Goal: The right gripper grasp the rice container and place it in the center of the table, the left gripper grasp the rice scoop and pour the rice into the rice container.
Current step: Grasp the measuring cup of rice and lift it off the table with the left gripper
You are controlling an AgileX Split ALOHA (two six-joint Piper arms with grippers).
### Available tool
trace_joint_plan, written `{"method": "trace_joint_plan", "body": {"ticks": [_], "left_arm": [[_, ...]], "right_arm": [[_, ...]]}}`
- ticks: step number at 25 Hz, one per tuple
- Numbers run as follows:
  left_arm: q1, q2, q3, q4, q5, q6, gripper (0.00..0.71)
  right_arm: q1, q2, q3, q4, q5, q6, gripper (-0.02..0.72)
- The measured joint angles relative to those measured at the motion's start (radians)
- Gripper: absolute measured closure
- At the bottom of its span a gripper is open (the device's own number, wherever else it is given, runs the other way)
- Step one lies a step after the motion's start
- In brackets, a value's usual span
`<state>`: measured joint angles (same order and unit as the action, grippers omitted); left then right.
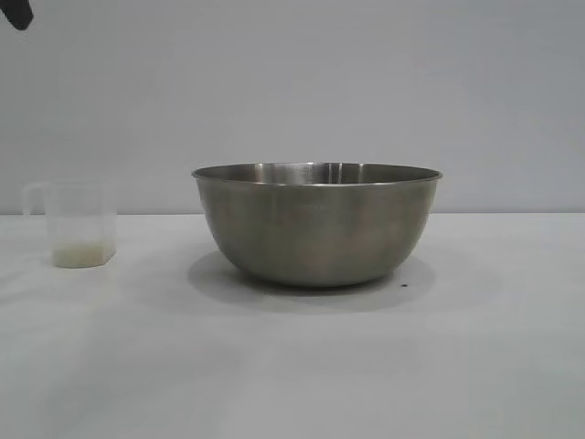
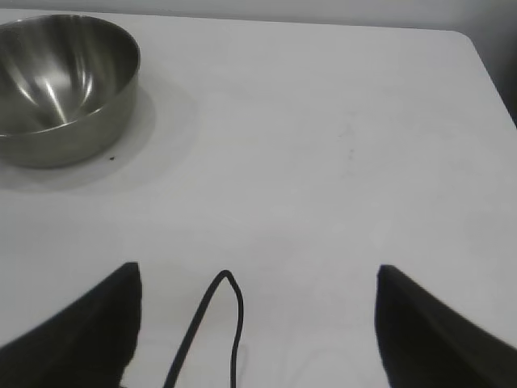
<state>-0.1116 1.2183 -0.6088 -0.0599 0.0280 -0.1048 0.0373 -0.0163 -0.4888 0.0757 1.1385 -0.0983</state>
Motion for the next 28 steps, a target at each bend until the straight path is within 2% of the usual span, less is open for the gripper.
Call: {"method": "trace_joint_plan", "body": {"ticks": [5, 13, 15, 19, 28], "left_arm": [[0.0, -0.018, 0.206, -0.002, -0.239, -0.024, 0.218], [0.0, -0.021, 0.479, 0.02, -0.77, -0.076, 0.218], [0.0, -0.021, 0.517, 0.024, -0.865, -0.076, 0.218], [0.0, -0.013, 0.541, 0.029, -0.923, -0.076, 0.218], [0.0, 0.146, 0.543, 0.15, -0.942, -0.076, 0.218]], "right_arm": [[0.0, 0.0, 0.0, 0.0, 0.0, 0.0, 0.153], [0.0, 0.0, 0.0, 0.001, 0.0, 0.0, 0.153], [0.0, 0.0, 0.0, 0.001, 0.0, 0.0, 0.153], [0.0, 0.0, 0.0, 0.001, 0.0, 0.0, 0.153], [0.0, 0.0, 0.0, 0.001, 0.0, 0.0, 0.153]]}}
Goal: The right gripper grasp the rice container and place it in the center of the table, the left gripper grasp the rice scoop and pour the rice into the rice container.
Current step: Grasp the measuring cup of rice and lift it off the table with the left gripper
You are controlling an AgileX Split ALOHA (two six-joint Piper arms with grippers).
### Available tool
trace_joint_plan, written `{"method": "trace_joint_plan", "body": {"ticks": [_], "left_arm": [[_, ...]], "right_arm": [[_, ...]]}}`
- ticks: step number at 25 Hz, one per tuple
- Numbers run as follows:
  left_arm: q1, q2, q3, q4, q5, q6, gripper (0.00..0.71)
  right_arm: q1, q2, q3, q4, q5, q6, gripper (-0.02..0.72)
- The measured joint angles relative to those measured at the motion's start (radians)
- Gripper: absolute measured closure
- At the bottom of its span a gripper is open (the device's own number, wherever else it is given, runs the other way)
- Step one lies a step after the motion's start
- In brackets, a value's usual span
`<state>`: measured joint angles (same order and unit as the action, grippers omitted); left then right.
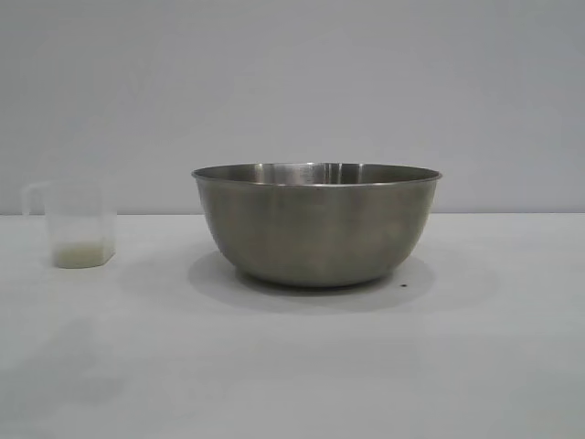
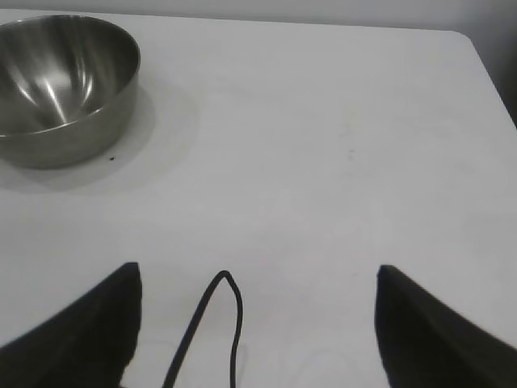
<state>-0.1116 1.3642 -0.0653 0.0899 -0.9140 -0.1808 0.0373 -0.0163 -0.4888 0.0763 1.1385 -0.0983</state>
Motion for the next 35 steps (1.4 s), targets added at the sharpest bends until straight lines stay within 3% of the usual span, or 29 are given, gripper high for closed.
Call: {"method": "trace_joint_plan", "body": {"ticks": [6, 14, 35], "left_arm": [[0.0, 0.192, -0.002, 0.002, -0.201, 0.0, 0.218], [0.0, 0.452, -0.054, -0.055, -0.22, 0.002, 0.218], [0.0, 0.487, -0.237, -0.105, -0.224, 0.113, 0.218]], "right_arm": [[0.0, 0.0, 0.0, 0.0, 0.0, 0.0, 0.153], [0.0, 0.0, 0.0, 0.0, 0.0, 0.0, 0.153], [0.0, 0.0, 0.0, 0.0, 0.0, 0.0, 0.153]]}}
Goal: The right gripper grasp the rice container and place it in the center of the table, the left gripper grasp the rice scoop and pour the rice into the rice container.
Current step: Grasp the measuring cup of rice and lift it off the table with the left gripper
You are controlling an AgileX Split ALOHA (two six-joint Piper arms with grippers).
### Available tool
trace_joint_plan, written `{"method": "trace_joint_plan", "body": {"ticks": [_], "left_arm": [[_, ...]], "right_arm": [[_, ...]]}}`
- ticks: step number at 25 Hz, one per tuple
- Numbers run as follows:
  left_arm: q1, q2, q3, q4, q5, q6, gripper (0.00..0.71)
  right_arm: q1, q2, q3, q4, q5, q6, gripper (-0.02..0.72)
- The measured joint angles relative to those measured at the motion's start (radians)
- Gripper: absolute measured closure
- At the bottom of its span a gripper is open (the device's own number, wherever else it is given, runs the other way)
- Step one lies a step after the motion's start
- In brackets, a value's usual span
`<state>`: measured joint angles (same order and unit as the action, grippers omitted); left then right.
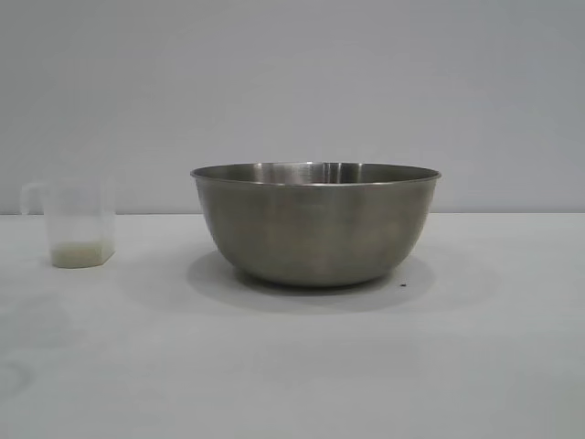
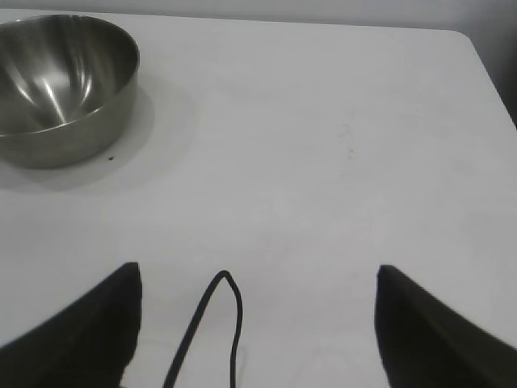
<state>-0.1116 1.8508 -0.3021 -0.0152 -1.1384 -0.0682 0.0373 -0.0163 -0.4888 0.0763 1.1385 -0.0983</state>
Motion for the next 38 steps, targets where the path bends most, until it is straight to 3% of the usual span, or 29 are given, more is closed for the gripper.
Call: {"method": "trace_joint_plan", "body": {"ticks": [19, 21, 22, 25, 27, 38], "left_arm": [[0.0, 0.14, -0.149, -0.019, 0.001, 0.026, 0.218], [0.0, 0.146, -0.159, -0.019, 0.001, 0.026, 0.285], [0.0, 0.149, -0.164, -0.019, 0.001, 0.026, 0.276], [0.0, 0.154, -0.169, -0.019, 0.001, 0.029, 0.413], [0.0, 0.154, -0.169, -0.019, 0.001, 0.044, 0.463], [0.0, 0.192, -0.21, -0.02, 0.001, 0.055, 0.405]], "right_arm": [[0.0, 0.0, 0.0, 0.0, 0.0, 0.0, 0.153], [0.0, 0.0, 0.0, 0.0, 0.0, 0.0, 0.153], [0.0, 0.0, 0.0, 0.0, 0.0, 0.0, 0.153], [0.0, 0.0, 0.0, 0.0, 0.0, 0.0, 0.153], [0.0, 0.0, 0.0, 0.0, 0.0, 0.0, 0.153], [0.0, 0.0, 0.0, 0.0, 0.0, 0.0, 0.153]]}}
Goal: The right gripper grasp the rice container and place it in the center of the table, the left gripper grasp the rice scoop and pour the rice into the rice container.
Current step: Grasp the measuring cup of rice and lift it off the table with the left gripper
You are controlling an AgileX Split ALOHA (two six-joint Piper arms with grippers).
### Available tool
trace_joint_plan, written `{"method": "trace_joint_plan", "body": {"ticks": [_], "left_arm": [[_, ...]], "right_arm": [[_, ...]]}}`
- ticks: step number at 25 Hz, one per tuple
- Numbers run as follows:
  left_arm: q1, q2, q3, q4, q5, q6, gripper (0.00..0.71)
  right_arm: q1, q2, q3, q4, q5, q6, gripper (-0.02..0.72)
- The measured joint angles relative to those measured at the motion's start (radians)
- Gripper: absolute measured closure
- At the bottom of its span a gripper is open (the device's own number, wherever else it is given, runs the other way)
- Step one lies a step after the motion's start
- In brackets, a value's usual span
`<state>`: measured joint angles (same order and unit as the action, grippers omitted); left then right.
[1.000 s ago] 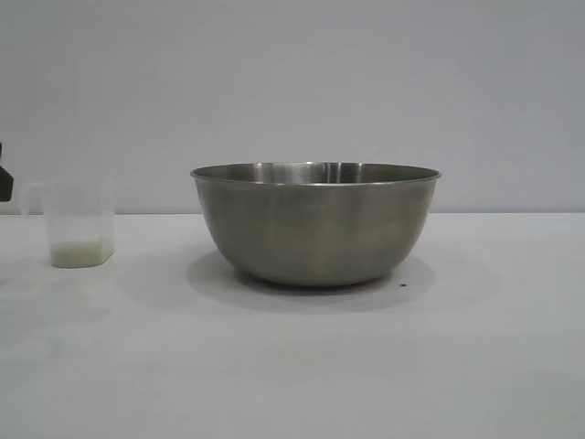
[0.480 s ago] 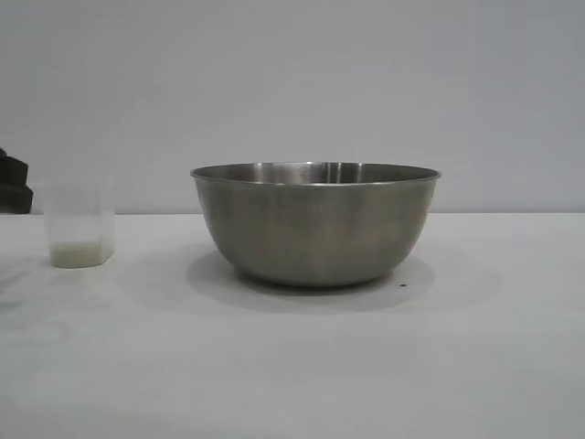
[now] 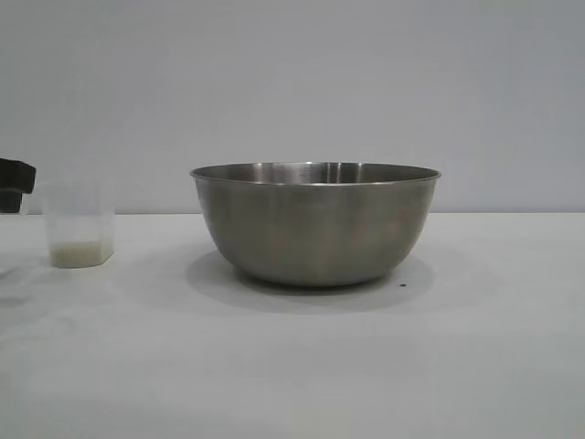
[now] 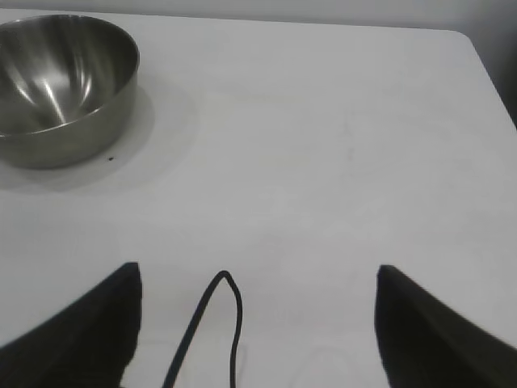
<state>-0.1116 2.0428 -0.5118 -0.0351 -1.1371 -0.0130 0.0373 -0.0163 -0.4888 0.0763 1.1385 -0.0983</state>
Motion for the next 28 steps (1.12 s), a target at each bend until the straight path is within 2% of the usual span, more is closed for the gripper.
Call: {"method": "trace_joint_plan", "body": {"ticks": [26, 27, 28], "left_arm": [[0.0, 0.122, -0.187, 0.027, 0.0, 0.021, 0.405], [0.0, 0.122, -0.191, 0.031, 0.0, 0.022, 0.485], [0.0, 0.122, -0.195, 0.035, 0.0, 0.024, 0.534]], "right_arm": [[0.0, 0.0, 0.0, 0.0, 0.0, 0.0, 0.153], [0.0, 0.0, 0.0, 0.0, 0.0, 0.0, 0.153], [0.0, 0.0, 0.0, 0.0, 0.0, 0.0, 0.153]]}}
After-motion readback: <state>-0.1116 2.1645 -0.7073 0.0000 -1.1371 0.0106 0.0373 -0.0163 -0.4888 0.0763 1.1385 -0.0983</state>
